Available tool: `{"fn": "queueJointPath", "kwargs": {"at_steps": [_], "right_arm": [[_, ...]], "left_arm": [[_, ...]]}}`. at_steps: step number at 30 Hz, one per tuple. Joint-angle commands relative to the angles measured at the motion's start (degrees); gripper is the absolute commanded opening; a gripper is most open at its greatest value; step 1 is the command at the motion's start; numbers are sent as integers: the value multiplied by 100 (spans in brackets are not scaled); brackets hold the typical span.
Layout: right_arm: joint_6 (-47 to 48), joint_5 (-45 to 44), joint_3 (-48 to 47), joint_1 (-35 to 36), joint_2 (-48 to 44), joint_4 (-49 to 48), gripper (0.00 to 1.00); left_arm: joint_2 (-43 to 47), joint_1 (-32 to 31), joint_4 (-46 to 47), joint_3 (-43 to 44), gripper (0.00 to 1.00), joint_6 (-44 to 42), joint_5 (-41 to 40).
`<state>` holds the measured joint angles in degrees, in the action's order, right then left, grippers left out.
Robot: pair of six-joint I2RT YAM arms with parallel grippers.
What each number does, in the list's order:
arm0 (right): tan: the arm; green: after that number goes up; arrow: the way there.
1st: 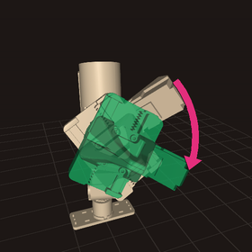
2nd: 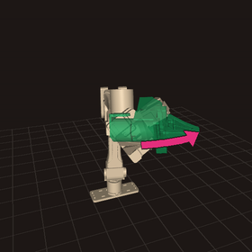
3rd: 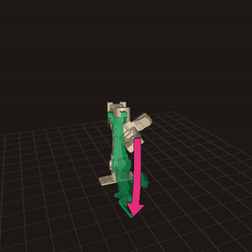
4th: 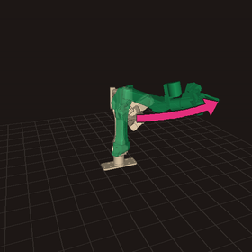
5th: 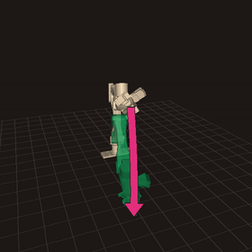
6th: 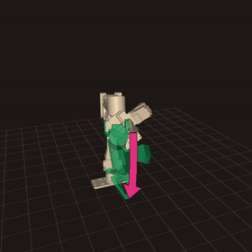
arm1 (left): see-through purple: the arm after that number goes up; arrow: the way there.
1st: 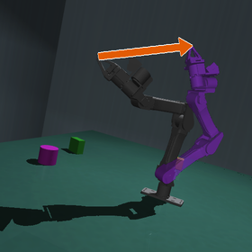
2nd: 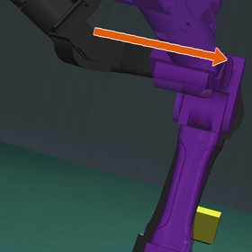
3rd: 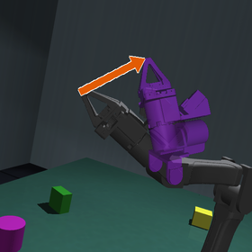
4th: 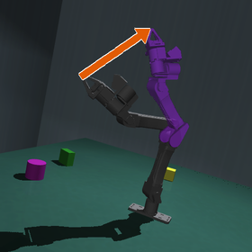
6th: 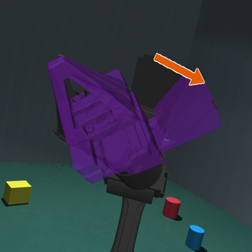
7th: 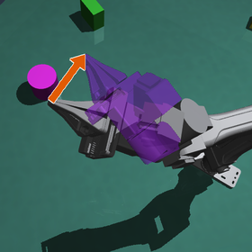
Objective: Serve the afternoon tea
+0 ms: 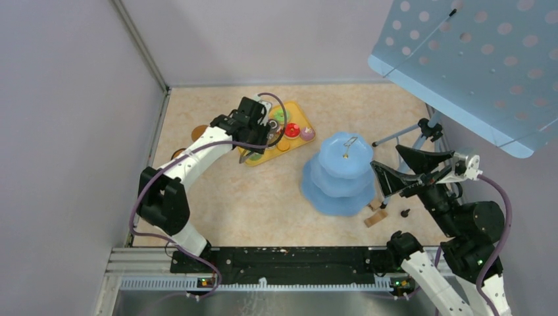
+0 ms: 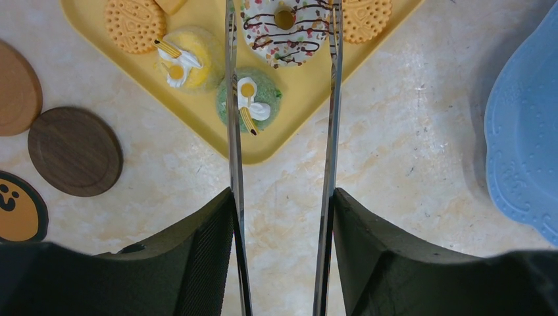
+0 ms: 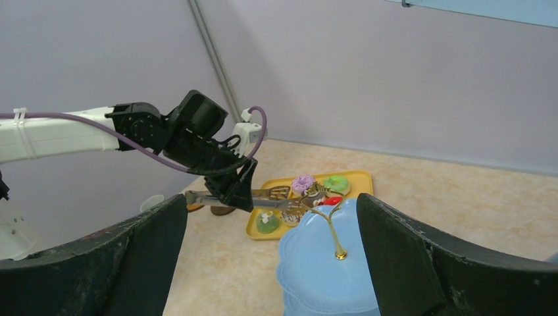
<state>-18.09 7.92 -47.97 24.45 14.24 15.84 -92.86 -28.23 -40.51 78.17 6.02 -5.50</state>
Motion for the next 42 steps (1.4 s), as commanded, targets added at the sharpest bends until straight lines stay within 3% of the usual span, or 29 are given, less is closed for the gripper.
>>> {"fn": "queueJointPath", "kwargs": {"at_steps": [1,42], "right_arm": [[-47,-27,14,-53,-53,-222,98],[-114,-49,67,-47,-106,-252,98]], "left_arm": [[139,0,245,48,60,-46,92],[-44,-2,376,-184,63,-72,80]]}}
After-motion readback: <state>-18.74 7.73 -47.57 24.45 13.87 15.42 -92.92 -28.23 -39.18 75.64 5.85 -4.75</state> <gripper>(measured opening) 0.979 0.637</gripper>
